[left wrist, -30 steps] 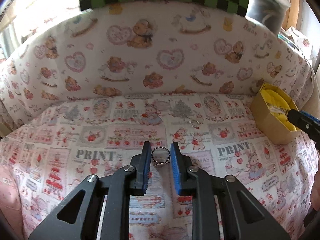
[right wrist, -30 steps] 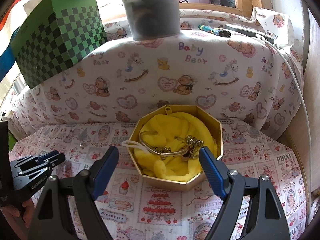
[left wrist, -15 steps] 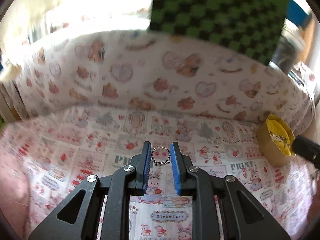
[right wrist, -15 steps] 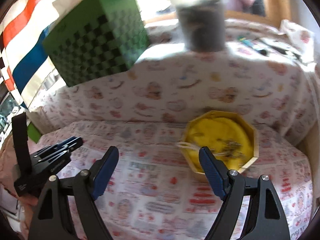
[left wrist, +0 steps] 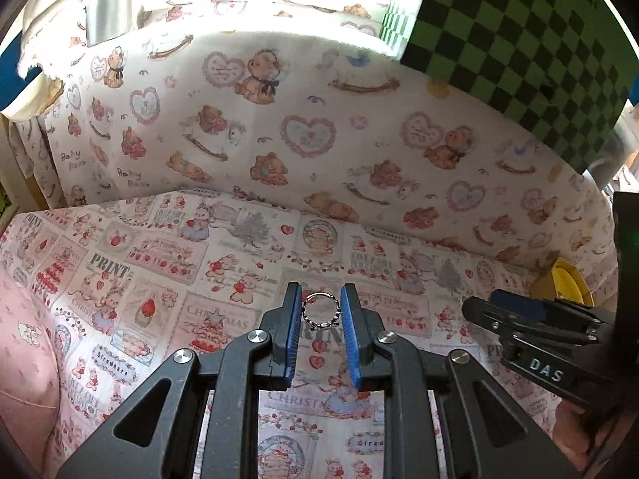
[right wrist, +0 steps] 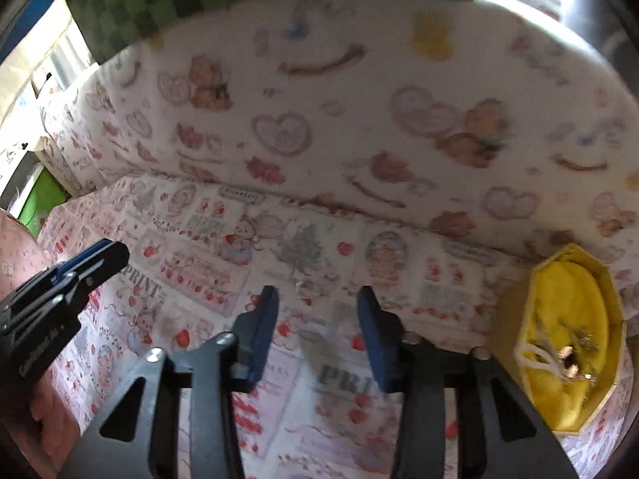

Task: Organize jewelry
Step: 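Grasp a small silver ring with the right tool while the left tool holds its ring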

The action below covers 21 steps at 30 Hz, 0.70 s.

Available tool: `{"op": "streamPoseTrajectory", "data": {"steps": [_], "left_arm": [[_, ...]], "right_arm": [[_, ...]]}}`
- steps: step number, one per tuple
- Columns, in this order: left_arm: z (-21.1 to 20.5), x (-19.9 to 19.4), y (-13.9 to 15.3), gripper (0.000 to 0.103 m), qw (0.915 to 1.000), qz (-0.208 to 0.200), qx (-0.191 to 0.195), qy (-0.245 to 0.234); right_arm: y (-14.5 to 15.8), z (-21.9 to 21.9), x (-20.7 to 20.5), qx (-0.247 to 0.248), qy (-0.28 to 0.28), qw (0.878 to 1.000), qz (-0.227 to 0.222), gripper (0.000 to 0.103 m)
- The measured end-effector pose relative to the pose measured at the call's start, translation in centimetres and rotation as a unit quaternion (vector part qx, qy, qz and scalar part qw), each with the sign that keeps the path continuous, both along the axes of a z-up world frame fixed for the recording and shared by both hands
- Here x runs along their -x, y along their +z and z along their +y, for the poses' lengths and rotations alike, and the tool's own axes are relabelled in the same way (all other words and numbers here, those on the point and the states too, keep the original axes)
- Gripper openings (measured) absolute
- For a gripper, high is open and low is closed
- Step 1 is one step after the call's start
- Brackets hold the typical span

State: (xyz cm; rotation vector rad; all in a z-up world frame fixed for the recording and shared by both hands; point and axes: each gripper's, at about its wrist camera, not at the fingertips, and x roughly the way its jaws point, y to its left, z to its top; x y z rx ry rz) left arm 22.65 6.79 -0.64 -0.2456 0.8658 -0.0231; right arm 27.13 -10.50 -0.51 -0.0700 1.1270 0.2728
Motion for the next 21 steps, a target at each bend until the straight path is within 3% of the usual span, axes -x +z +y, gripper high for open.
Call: {"op": "streamPoseTrajectory", "data": {"steps": [9,15,19,21], "left_arm": [[-0.3,-0.8,-0.6,0.019,0.9999,0.007,-0.015,0.002],[-0.8,0.0,0.7,0.019,0.9999,0.005,0.014,-0.003],[-1.3,1.3,2.5,0.019,0.9996,-0.024,-0.015,-0.004],[-1.4,1.4,2.6,0.019,0.9995,-0.018,0.01,-0.023]], "right_arm": [[-1.4,2.2,-0.9,0.064,0.001,0.998,-0.012,0.013],[-1.4,2.2,-0.1,0.056,-0.003,0.998,-0.016,0.012],[-0.5,0.3,2.0,0.048,-0.008,0.998,-0.032,0.012],[-0.3,0.1,3.5,0.049,-0.005,0.998,-0.045,0.012]]}}
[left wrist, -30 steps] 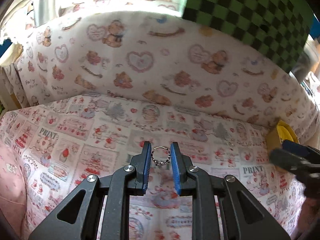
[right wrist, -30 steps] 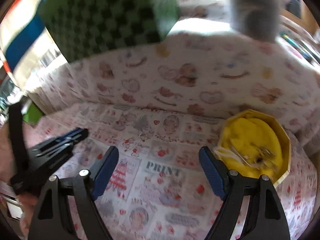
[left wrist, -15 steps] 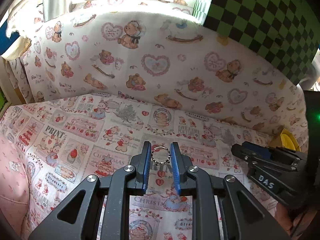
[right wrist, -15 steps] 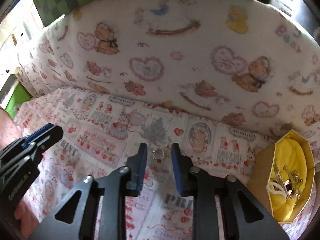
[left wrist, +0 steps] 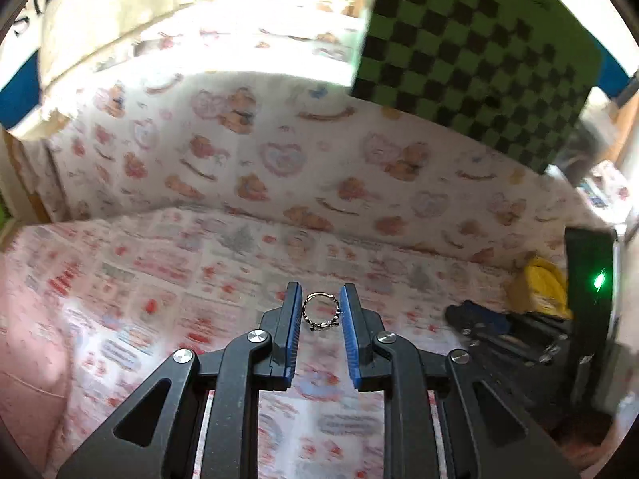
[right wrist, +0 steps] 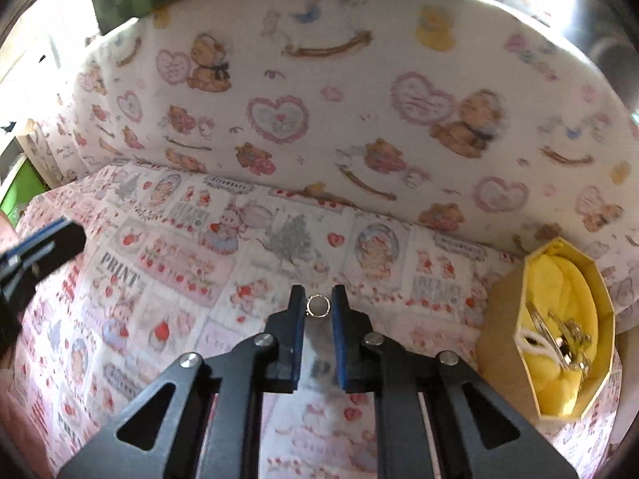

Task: Organize jewelry
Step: 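Grasp a small silver ring with the right tool while the left tool holds its ring, then carry both rings into the box and open both tools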

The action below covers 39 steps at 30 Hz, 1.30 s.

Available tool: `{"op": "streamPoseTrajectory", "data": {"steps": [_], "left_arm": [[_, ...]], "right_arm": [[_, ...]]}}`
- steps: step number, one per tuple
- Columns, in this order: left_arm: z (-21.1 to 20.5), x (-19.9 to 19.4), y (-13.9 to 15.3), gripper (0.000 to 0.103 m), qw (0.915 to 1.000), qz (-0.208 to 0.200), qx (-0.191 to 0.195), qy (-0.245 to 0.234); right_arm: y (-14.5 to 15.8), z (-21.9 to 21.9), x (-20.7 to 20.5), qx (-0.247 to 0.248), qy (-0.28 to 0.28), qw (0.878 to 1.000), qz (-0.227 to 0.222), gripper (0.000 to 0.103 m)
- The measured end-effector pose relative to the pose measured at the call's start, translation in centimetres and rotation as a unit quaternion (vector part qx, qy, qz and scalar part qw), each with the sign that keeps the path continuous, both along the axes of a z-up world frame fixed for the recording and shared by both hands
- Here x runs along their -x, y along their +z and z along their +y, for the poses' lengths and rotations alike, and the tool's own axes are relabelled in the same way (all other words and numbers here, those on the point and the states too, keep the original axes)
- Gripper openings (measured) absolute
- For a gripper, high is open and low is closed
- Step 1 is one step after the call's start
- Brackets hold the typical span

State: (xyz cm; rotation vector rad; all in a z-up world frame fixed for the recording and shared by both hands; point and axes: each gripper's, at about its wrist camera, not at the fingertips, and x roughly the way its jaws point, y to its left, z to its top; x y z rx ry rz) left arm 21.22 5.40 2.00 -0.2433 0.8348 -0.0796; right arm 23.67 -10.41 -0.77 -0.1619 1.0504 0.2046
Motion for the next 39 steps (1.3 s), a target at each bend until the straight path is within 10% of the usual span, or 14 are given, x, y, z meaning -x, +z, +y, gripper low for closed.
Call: {"op": "streamPoseTrajectory", "data": {"steps": [12,20,31,39], "left_arm": [[-1.6,1.3,2.0,0.019,0.9962,-0.054,-0.063,0.023],[-1.0,3.9,5.3,0.019,0.9926,-0.116,-0.029,0.022],[-3.7,5.3,6.1,0.019,0.9852,-0.164,-0.051,0.006],[-7.4,4.7,3.7,0.019,0.9858,-0.143,-0.084,-0.024]], "right_arm": [[1.8,-2.0,5.2,-0.024,0.005,0.998,-0.052,0.012],[5.3,-5.6,7.2,-0.08,0.003,0.993,-0.084,0.012],[11.5,-13.8,9.7,-0.162,-0.029,0.965,-0.204,0.012],[10.4,-19.4,7.6,-0.213,-0.088,0.953,-0.198,0.012]]}}
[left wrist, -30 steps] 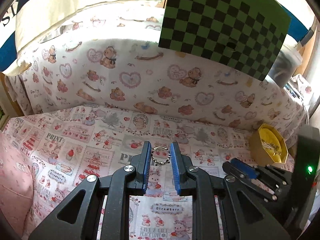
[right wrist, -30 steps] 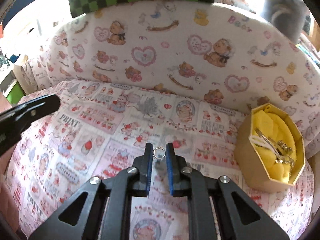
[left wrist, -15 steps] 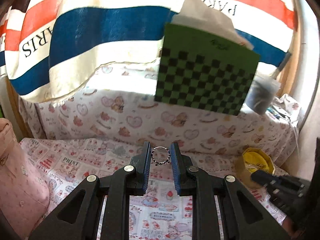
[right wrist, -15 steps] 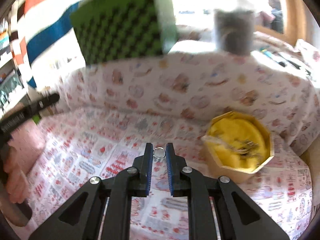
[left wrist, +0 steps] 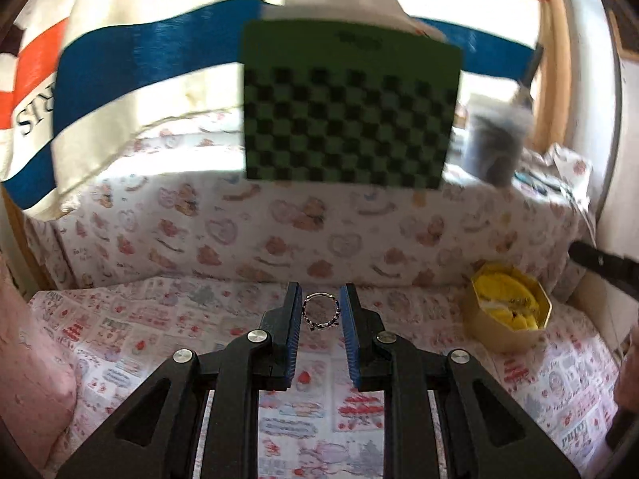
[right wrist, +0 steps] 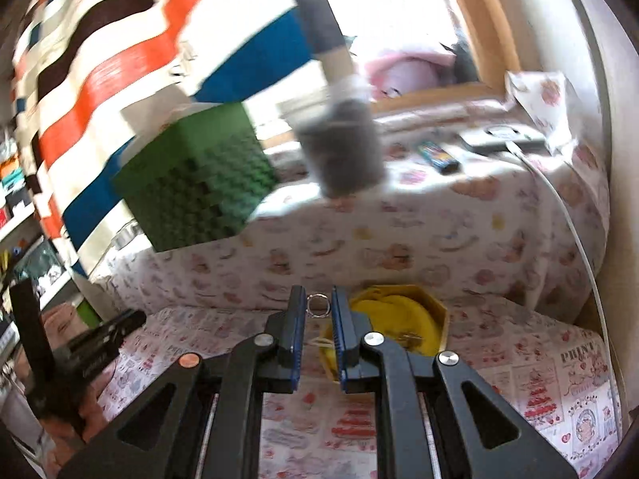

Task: Organize jewelry
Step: 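Carry both rings into the box and open both tools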

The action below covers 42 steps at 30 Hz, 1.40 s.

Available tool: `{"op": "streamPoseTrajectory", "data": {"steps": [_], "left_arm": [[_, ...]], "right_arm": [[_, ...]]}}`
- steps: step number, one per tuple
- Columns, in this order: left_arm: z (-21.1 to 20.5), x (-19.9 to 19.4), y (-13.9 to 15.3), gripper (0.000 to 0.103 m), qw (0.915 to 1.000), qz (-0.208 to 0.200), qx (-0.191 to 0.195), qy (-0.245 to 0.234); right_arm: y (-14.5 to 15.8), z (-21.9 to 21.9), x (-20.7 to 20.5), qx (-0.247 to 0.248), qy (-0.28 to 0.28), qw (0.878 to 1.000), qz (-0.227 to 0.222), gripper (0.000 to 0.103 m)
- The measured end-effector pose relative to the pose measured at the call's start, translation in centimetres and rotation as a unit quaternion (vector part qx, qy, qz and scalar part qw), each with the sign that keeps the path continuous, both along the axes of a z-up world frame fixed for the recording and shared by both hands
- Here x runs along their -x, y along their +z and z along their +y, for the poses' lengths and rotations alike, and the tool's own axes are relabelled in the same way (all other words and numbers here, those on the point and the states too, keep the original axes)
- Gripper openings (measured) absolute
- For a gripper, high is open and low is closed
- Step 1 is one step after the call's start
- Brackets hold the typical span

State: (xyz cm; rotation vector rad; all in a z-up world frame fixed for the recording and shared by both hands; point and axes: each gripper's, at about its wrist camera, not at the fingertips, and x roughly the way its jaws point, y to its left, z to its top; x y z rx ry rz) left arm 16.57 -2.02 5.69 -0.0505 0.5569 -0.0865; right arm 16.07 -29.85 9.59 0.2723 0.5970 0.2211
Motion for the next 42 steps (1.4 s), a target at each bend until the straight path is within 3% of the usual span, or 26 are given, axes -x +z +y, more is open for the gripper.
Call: {"op": "streamPoseTrajectory", "data": {"steps": [4,7,11,15,19,23,29,32,37,42], "left_arm": [[-2.5,0.4,0.2,0.019,0.9998,0.004,-0.009,-0.017],[-4.6,-0.8,0.9,0.019,0.9987,0.025,0.012,-0.043],[-8.0,-3.4,1.5,0.019,0.9931,0.061,0.041,-0.091],[-12.9,-6.1,0.3,0.019,0.9829,0.124,0.019,-0.135],[-16.5,-6.8,-1.1,0.019,0.978,0.143,0.001,-0.152],[-17.8,-7.6,-2.0,0.019,0.9757,0.15,0.01,-0.159],[-17.6,-9.2,-3.2,0.02,0.9718,0.172,0.033,-0.157],[-17.4,-9.1,-3.3,0.021,0.9691,0.171,0.05,-0.17],[-17.2,-8.3,-2.4,0.026,0.9729,0.152,0.044,-0.169],[-16.2,-6.6,-0.1,0.04,0.9823,0.11,0.019,-0.151]], "right_arm": [[-1.2,-2.2,-1.1,-0.03,-0.01,0.999,0.017,0.012],[-2.3,-4.0,-2.0,-0.086,0.0,0.995,0.042,0.012],[-4.0,-5.4,-2.9,-0.11,-0.011,0.992,0.065,0.012],[-4.9,-5.8,-3.5,-0.114,-0.017,0.99,0.08,0.012],[-5.5,-5.6,-4.0,-0.107,-0.019,0.99,0.09,0.012],[-5.6,-5.8,-4.3,-0.112,-0.021,0.989,0.089,0.013],[-5.9,-7.7,-4.3,-0.164,-0.045,0.982,0.081,0.013],[-6.1,-7.6,-4.6,-0.167,-0.04,0.981,0.088,0.013],[-6.3,-6.6,-5.0,-0.153,-0.026,0.983,0.096,0.013],[-6.2,-5.7,-5.2,-0.134,-0.028,0.986,0.097,0.013]]}}
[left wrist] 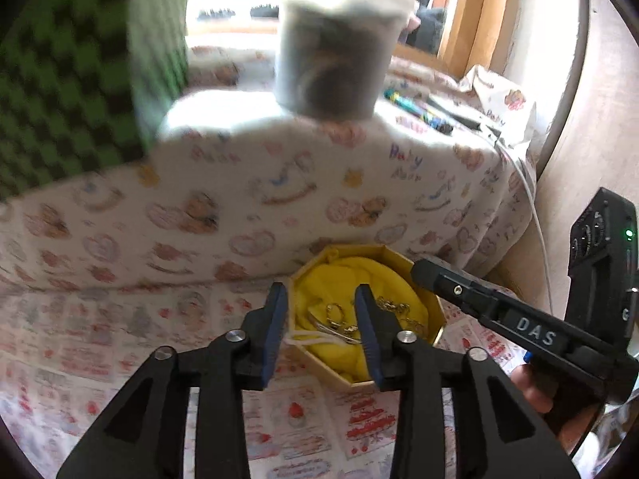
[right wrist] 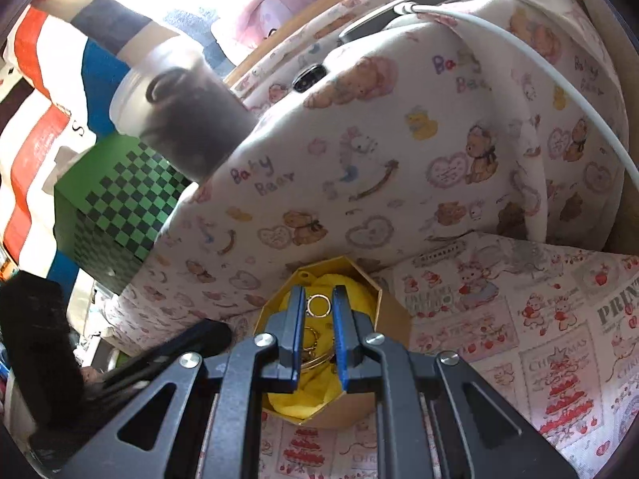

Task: Organize jewelry

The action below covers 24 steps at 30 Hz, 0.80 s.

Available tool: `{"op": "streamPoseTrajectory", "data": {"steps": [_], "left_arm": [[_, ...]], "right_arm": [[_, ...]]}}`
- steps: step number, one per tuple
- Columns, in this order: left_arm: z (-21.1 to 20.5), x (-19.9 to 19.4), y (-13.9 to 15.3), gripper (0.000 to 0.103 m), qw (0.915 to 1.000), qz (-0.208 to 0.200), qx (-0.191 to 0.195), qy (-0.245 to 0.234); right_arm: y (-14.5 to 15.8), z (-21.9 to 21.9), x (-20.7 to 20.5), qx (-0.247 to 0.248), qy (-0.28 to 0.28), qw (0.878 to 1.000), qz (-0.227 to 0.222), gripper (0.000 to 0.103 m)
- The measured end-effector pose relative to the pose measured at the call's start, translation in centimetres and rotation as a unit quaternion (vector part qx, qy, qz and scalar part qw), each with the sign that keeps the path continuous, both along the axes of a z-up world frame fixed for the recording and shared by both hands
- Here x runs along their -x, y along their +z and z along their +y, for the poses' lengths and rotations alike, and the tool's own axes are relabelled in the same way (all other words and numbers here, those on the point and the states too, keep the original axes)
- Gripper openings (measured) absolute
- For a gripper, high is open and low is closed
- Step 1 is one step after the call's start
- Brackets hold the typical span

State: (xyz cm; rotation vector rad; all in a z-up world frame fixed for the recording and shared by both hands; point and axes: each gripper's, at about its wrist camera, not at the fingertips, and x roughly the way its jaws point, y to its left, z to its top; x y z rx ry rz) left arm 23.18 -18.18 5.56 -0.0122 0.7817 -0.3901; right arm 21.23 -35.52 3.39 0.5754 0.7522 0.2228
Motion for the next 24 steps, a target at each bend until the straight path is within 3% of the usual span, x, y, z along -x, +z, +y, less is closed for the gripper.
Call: {"op": "streamPoseTrajectory", "data": {"steps": [1,3,6,12,14,17,19,20,24], "left_arm": [[0.1,0.4,0.4,0.048,0.9996,-0.01,-0.021,0.014],[0.5,1.4,1.2,0.051,0.9977,-0.035,-0.045,0.036],[1.5,2.9,2.3,0.054,0.9962,-0.059,-0.049,0.041],[4.7,6.7,5.3,0.078,0.9853,-0.142,-0.057,0.076],[5.9,8.0,6.1,0.092,0.9781,-0.165,-0.066,0.109],[7.7,9.5,6.9,0.094,0.9738,-0.185,-0.063,0.115],[8.8,10.5,7.4,0.098,0.9699,-0.203,-0.062,0.119],[9.4,11.0,7.6,0.103,0.9671,-0.211,-0.064,0.126],[11.9,12.8,8.2,0.103,0.9552,-0.236,-0.052,0.171]], "right_arm": [[0.1,0.1,0.0,0.001,0.0,1.0,-0.002,0.019],[0.3,0.4,0.3,0.012,0.0,1.0,-0.011,0.032],[0.8,1.0,0.3,0.029,0.001,0.999,-0.017,0.034],[3.3,1.9,2.0,0.078,0.001,0.995,-0.057,0.04],[4.8,2.4,3.2,0.121,-0.025,0.989,-0.08,0.051],[7.3,3.3,5.2,0.164,-0.042,0.977,-0.126,0.06],[8.7,3.9,6.4,0.174,-0.037,0.972,-0.151,0.072],[9.4,4.3,7.1,0.181,-0.035,0.969,-0.166,0.075],[11.3,6.1,9.9,0.217,-0.019,0.952,-0.217,0.086]]}}
